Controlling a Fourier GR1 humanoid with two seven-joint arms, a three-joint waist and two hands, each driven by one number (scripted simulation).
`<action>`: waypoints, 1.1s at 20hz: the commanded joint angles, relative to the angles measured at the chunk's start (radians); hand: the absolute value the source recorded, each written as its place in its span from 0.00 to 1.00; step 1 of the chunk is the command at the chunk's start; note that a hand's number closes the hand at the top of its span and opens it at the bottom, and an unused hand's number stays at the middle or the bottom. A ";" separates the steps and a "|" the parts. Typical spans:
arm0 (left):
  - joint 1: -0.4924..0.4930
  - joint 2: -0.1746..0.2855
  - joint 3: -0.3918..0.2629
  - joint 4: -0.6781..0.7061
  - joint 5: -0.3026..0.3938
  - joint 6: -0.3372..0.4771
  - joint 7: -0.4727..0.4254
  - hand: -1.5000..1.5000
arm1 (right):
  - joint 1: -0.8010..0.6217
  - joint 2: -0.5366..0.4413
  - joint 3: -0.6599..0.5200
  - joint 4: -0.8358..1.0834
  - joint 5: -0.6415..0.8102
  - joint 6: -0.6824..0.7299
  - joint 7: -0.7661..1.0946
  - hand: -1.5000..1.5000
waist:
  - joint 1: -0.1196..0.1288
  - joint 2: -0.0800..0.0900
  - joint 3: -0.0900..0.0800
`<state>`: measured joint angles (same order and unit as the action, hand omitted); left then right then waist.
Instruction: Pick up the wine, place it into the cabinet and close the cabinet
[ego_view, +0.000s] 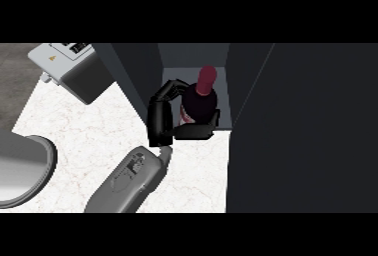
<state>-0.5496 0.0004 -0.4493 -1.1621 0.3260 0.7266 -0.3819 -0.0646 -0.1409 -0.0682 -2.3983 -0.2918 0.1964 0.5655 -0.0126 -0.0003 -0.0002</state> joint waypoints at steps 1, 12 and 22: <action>-0.012 0.000 0.043 0.077 0.055 0.004 -0.094 1.00 | 0.061 0.000 -0.030 -0.170 -0.106 -0.017 0.068 0.00 | -0.010 0.001 0.000; -0.132 0.000 0.119 0.224 0.101 -0.120 -0.044 1.00 | 0.022 0.027 0.010 -0.072 -0.041 -0.017 0.017 0.00 | -0.004 0.002 0.000; -0.267 0.000 0.207 0.452 0.117 -0.141 -0.126 1.00 | 0.011 0.012 -0.001 -0.121 -0.093 -0.029 0.086 0.00 | -0.016 0.004 0.000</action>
<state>-0.7752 0.0018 -0.2582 -0.7930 0.4112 0.5887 -0.4417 -0.0891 -0.1399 -0.0790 -2.3916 -0.3056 0.1847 0.5921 -0.0216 0.0020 -0.0001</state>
